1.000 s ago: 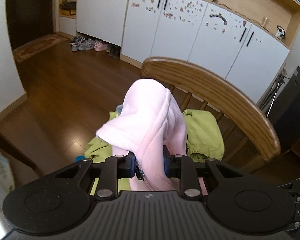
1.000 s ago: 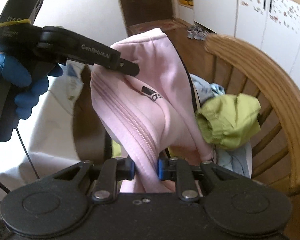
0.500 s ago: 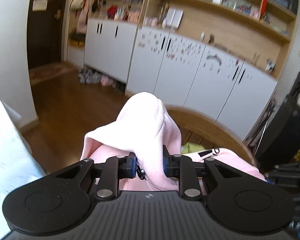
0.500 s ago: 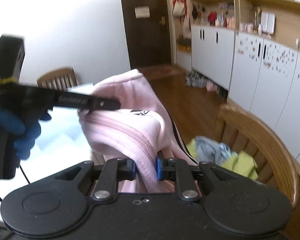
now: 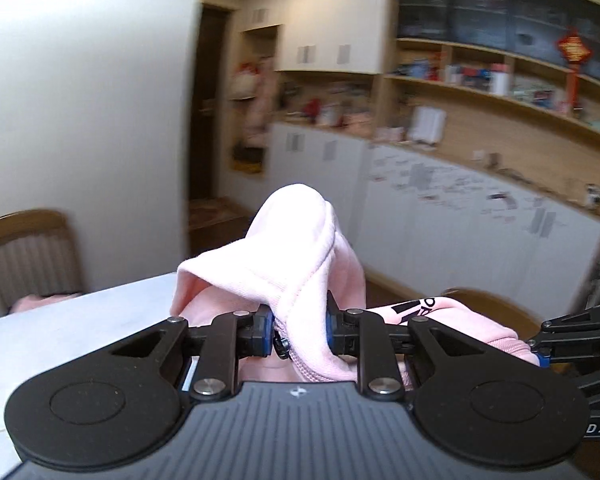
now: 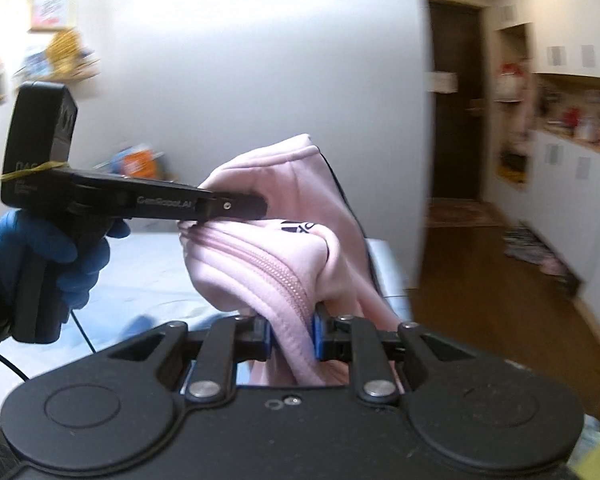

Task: Fold clothes
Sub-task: 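Lift the pink hoodie with both grippers and carry it to the table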

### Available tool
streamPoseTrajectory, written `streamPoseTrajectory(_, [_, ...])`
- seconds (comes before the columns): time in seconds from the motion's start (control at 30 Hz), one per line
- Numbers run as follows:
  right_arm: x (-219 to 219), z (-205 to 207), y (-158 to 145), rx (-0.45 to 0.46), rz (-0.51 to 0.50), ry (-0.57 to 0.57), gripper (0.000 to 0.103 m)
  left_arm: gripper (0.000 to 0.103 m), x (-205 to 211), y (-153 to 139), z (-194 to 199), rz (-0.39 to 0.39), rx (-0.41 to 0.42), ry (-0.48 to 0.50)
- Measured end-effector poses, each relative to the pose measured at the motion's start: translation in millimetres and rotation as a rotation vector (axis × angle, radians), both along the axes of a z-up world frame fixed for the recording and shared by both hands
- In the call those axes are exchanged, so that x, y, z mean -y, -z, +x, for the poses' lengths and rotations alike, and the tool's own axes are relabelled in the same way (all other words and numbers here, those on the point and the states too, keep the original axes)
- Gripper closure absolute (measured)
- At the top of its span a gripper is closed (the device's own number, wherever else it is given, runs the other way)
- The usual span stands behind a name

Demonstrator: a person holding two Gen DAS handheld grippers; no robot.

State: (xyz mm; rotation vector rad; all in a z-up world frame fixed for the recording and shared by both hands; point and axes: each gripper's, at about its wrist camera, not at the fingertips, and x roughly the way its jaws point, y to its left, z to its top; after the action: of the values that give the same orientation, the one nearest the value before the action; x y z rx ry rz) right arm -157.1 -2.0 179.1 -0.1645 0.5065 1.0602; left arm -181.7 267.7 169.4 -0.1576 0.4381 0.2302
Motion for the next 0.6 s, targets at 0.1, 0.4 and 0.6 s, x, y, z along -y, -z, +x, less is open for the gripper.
streamPoseTrajectory(0.1, [-56.4,-14.0,9.6,-0.031,-0.018,-0.118,0.0,0.083,-42.8,16.0,-40.3,-0.032,-0.055,-0.122])
streamPoseTrajectory(0.4, [-203.6,-91.2,49.6,-0.057,-0.11,-0.528,0.0,0.082,-151.7,58.7,-159.5,-0.091,-0.175,-0.482])
streamPoseTrajectory(0.6, [-222.3,-99.1,65.6,-0.053,-0.204,-0.638,0.0,0.083,-162.8,106.1,-186.4,-0.152,-0.251,-0.554])
